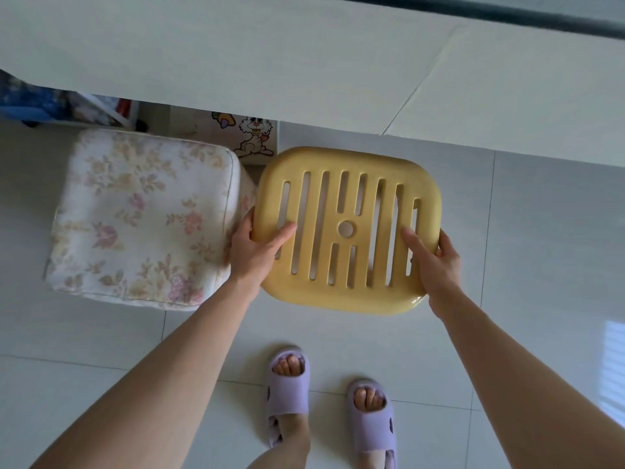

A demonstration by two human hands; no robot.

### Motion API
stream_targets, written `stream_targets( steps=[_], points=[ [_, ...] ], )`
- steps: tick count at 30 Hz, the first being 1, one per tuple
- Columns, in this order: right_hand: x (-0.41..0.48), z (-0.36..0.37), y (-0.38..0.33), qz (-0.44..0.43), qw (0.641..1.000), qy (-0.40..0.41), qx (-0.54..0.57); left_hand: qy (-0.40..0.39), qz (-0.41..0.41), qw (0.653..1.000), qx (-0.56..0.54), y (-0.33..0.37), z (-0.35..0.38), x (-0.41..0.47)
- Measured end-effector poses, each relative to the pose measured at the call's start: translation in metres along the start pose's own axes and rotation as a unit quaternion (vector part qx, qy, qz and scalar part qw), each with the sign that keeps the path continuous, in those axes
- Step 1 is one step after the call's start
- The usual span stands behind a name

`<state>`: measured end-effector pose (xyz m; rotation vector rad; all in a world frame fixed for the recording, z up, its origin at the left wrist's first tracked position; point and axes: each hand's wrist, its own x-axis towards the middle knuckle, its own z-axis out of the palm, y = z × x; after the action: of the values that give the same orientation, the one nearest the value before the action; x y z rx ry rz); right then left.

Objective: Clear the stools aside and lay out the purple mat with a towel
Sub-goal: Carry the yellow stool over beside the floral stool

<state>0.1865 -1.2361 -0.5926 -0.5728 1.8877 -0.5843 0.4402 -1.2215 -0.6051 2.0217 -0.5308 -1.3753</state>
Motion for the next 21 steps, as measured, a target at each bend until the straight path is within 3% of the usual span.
stream_targets(
  steps=[21],
  points=[
    [-0.021,-0.005,0.003,0.006,0.999,-0.002,-0.042,-0.011,-0.006,0.996,0.090,0.001,-0.002,-0.026]
  ],
)
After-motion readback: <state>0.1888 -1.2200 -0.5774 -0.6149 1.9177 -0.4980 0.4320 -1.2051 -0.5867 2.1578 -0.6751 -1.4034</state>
